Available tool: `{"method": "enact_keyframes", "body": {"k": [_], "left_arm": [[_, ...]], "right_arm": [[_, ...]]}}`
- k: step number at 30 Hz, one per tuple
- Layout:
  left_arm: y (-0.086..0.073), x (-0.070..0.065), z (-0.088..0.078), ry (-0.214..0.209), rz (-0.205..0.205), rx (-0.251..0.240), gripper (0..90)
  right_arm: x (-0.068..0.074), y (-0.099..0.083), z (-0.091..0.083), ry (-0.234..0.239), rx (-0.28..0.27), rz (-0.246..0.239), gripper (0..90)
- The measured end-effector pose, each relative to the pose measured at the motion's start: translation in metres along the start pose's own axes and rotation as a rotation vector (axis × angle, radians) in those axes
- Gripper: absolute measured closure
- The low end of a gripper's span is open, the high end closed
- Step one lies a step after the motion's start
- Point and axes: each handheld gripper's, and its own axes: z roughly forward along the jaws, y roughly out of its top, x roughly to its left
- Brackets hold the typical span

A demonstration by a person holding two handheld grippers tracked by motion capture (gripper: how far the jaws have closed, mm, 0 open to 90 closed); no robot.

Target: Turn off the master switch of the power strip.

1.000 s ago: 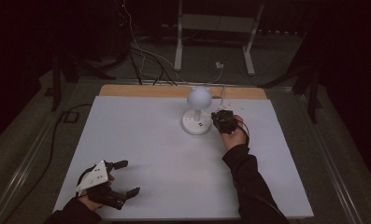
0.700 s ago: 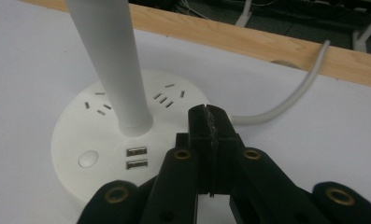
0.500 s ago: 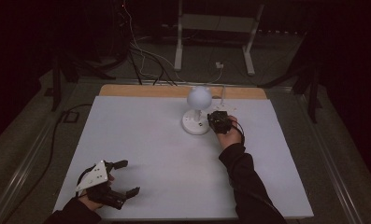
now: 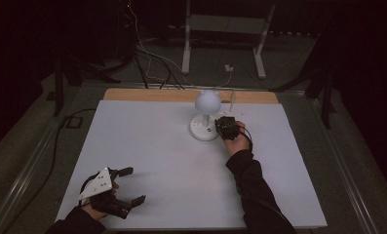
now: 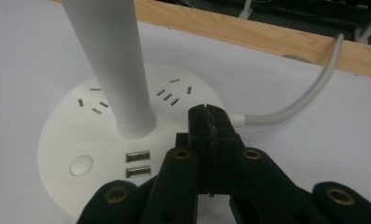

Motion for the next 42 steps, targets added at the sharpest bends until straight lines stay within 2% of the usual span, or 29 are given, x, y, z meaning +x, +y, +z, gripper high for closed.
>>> {"method": "enact_keyframes", "body": {"k": [8,22,30,39,42], "left_arm": [[0.000,0.000,0.000,-0.001,0.003,0.003,0.3],[0.000,0.000,0.000,0.000,0.002,0.003,0.3],[0.000,0.000,0.001,0.000,0.002,0.004,0.4],[0.000,0.000,0.001,0.000,0.003,0.006,0.4],[0.000,0.000,0.001,0.000,0.003,0.006,0.3]], "right_arm": [[0.001,-0.002,0.002,0.002,-0.008,-0.003,90.0],[0.004,-0.009,0.003,-0.025,-0.035,-0.014,90.0],[0.003,-0.010,0.003,-0.012,-0.038,-0.006,90.0],[0.003,-0.010,0.002,-0.012,-0.036,0.006,90.0],[0.005,-0.011,0.002,-0.025,-0.043,-0.001,90.0]]}}
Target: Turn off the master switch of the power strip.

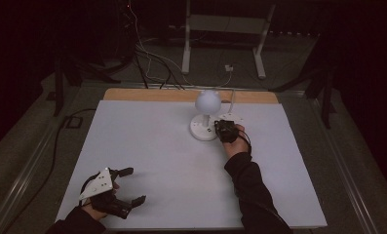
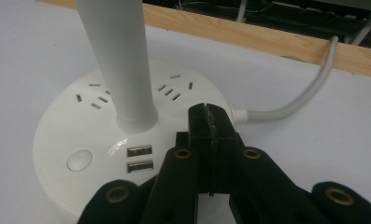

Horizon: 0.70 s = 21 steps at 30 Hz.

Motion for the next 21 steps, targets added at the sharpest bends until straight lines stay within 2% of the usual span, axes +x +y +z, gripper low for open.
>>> {"method": "enact_keyframes", "body": {"k": [7,8,13,21], "left_arm": [[0.0000,0.0003,-0.0002,0.000,0.001,-0.001,0.4],[-0.0001,0.0004,0.0000,0.000,0.000,-0.002,0.3],[-0.0001,0.0002,-0.0001,0.000,0.001,0.000,0.4],[0.0000,0.0006,-0.0002,0.002,0.000,-0.001,0.4]], "right_arm": [[0.0000,0.0008,0.0008,-0.003,0.009,0.025,90.0],[0.0036,0.0011,0.0012,-0.028,0.015,0.000,90.0],[0.0019,0.0010,0.0010,-0.016,0.015,0.011,90.0],[0.0030,0.0012,0.0014,-0.029,0.013,-0.007,90.0]]}}
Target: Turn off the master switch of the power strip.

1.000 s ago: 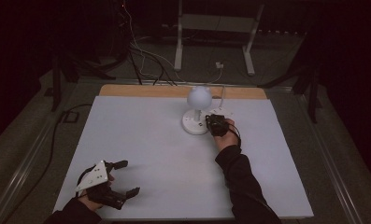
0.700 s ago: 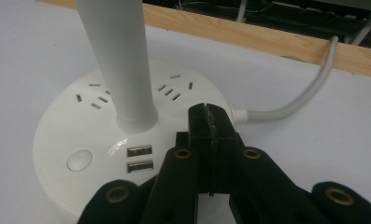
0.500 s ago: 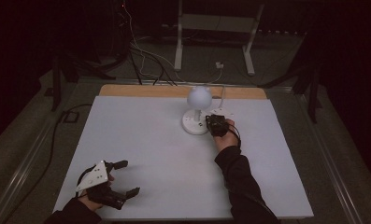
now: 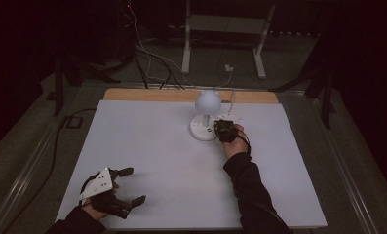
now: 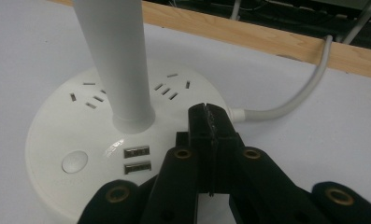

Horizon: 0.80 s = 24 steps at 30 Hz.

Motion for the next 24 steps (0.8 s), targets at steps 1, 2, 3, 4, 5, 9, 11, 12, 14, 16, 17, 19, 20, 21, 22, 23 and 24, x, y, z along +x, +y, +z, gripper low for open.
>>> {"method": "enact_keyframes", "body": {"k": [1,2,3,4,5,9,11,12,14,16,17,19,20,21,22,23,24], "left_arm": [[0.000,0.000,0.000,0.000,-0.001,-0.001,0.3],[0.000,0.000,0.000,0.001,-0.001,0.000,0.3],[0.000,0.001,0.000,0.003,-0.003,-0.002,0.4],[0.000,0.001,0.000,0.002,-0.005,-0.004,0.4],[0.000,0.001,0.000,0.002,-0.006,-0.005,0.3],[0.000,0.002,0.000,0.004,-0.007,-0.003,0.3],[0.000,0.002,-0.001,0.004,-0.006,-0.005,0.3],[0.000,0.001,-0.001,0.004,-0.005,-0.005,0.4],[0.000,0.001,-0.002,0.005,-0.003,-0.005,0.3],[0.000,0.001,-0.002,0.005,-0.004,-0.005,0.3],[0.000,0.001,-0.002,0.005,-0.003,-0.005,0.3],[0.000,0.001,-0.002,0.003,-0.002,-0.005,0.3],[0.000,0.001,-0.002,0.004,-0.002,-0.004,0.3],[0.000,0.001,-0.001,0.003,-0.002,-0.004,0.3],[0.000,0.001,-0.001,0.003,-0.002,-0.004,0.4],[0.000,0.001,-0.001,0.003,-0.003,-0.004,0.4],[0.000,0.001,-0.001,0.003,-0.004,-0.003,0.3]], "right_arm": [[0.001,0.001,0.000,-0.003,0.006,-0.009,90.0],[0.001,0.001,0.000,-0.003,0.006,-0.009,90.0],[-0.001,0.004,-0.002,0.016,-0.003,0.001,90.0],[-0.001,0.004,-0.002,0.016,-0.003,0.001,90.0],[-0.003,0.006,-0.002,0.028,0.011,0.033,90.0],[-0.001,0.008,-0.004,0.033,-0.011,0.048,90.0],[0.000,0.010,-0.005,0.025,-0.017,0.034,90.0],[-0.001,0.011,-0.006,0.021,-0.022,0.031,90.0],[-0.003,0.014,-0.009,0.024,-0.028,0.041,90.0],[-0.005,0.015,-0.013,0.025,-0.035,0.041,89.7],[-0.005,0.015,-0.013,0.025,-0.035,0.041,89.7],[-0.006,0.015,-0.014,0.024,-0.035,0.037,89.4],[-0.006,0.015,-0.015,0.027,-0.037,0.041,89.4],[-0.006,0.015,-0.016,0.028,-0.036,0.044,89.2],[-0.006,0.015,-0.016,0.030,-0.038,0.042,89.2],[-0.005,0.015,-0.017,0.030,-0.039,0.037,89.2],[-0.005,0.015,-0.017,0.033,-0.038,0.036,89.1]]}}
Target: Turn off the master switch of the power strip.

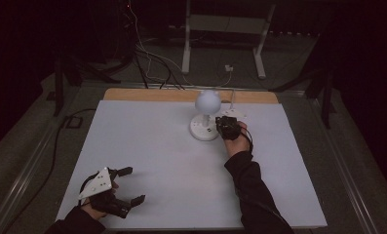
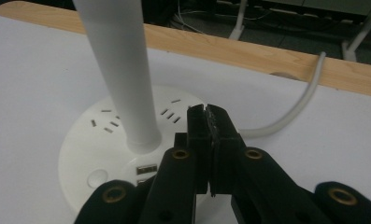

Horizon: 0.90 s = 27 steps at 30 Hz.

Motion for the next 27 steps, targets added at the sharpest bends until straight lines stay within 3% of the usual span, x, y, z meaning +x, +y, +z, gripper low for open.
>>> {"method": "enact_keyframes", "body": {"k": [12,17,19,25,27], "left_arm": [[0.000,0.000,0.000,0.001,0.002,0.000,0.4],[0.000,0.000,0.000,0.001,0.000,-0.001,0.3],[0.000,0.000,0.000,0.002,0.001,-0.001,0.3],[0.000,0.000,0.000,0.001,-0.002,-0.002,0.3],[0.000,0.000,0.000,0.002,-0.004,-0.004,0.3]], "right_arm": [[-0.002,0.004,-0.013,0.048,-0.013,-0.004,81.1],[-0.006,0.005,-0.017,0.103,-0.027,-0.009,62.6],[-0.007,0.004,-0.019,0.102,-0.023,-0.006,51.2],[-0.010,0.003,-0.023,0.119,-0.035,0.015,28.5],[-0.011,0.003,-0.025,0.128,-0.052,0.019,14.9]]}}
